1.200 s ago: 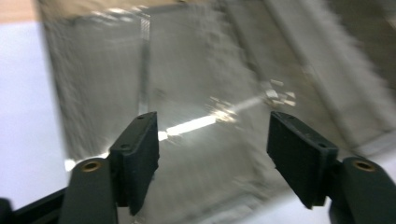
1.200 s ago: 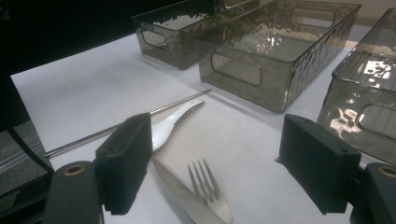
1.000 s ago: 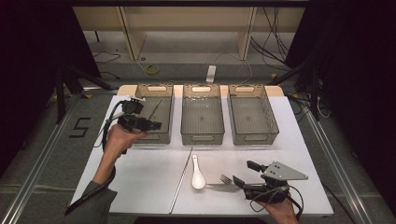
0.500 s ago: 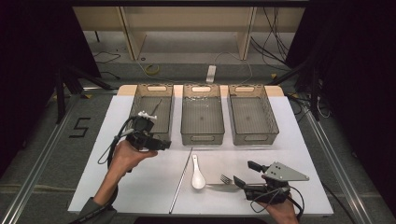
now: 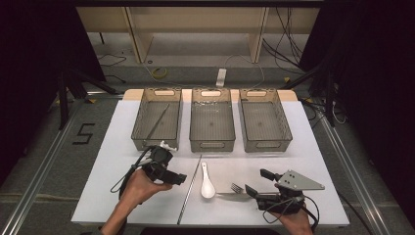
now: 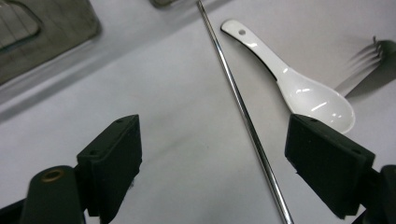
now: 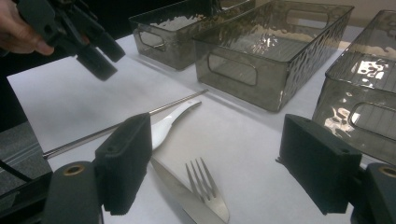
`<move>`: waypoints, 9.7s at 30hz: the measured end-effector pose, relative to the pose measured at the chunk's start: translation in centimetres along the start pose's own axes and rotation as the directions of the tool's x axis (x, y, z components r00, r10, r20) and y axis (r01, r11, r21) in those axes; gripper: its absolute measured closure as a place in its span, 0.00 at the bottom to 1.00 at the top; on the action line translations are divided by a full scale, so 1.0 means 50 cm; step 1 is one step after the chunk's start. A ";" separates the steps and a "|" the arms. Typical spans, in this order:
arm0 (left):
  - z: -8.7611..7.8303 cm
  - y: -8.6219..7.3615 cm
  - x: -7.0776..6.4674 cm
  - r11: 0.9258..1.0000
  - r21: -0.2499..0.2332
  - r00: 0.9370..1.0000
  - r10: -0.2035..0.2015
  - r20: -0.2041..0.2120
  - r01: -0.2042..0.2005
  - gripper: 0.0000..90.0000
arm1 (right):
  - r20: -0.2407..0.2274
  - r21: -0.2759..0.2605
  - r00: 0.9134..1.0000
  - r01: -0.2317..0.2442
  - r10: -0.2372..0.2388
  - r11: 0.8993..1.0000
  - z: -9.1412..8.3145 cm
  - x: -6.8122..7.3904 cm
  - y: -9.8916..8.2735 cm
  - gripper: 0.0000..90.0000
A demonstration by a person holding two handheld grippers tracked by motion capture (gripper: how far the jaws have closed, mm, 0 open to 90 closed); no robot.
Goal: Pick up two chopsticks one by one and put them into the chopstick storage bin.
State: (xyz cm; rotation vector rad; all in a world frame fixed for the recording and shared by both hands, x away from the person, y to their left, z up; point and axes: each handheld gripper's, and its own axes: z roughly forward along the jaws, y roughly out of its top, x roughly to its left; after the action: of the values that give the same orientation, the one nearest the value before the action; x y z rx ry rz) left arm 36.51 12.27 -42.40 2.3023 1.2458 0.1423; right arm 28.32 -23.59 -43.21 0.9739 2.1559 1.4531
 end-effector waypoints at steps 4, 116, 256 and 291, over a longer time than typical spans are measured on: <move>0.018 -0.010 -0.014 0.999 0.036 1.000 0.013 0.007 -0.014 0.20 | 0.002 0.000 1.000 0.001 -0.001 1.000 0.000 0.001 0.000 0.29; 0.042 -0.036 -0.012 0.980 0.132 0.987 0.155 -0.032 -0.150 0.95 | 0.017 0.007 1.000 0.008 -0.008 1.000 -0.007 -0.001 -0.001 0.30; 0.021 0.204 0.303 0.948 -0.283 0.953 -0.209 -0.218 0.143 0.66 | 0.004 0.013 1.000 -0.017 0.017 1.000 -0.002 -0.004 -0.001 0.30; -0.028 0.091 0.116 0.945 -0.279 0.984 -0.148 0.102 0.171 0.23 | 0.017 0.019 1.000 -0.025 0.025 0.999 -0.006 -0.006 -0.001 0.30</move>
State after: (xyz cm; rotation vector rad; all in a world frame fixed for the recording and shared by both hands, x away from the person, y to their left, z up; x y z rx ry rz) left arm 42.82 15.44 -39.83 1.9333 1.2739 0.1615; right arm 28.31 -24.01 -43.13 1.0197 2.1575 1.4329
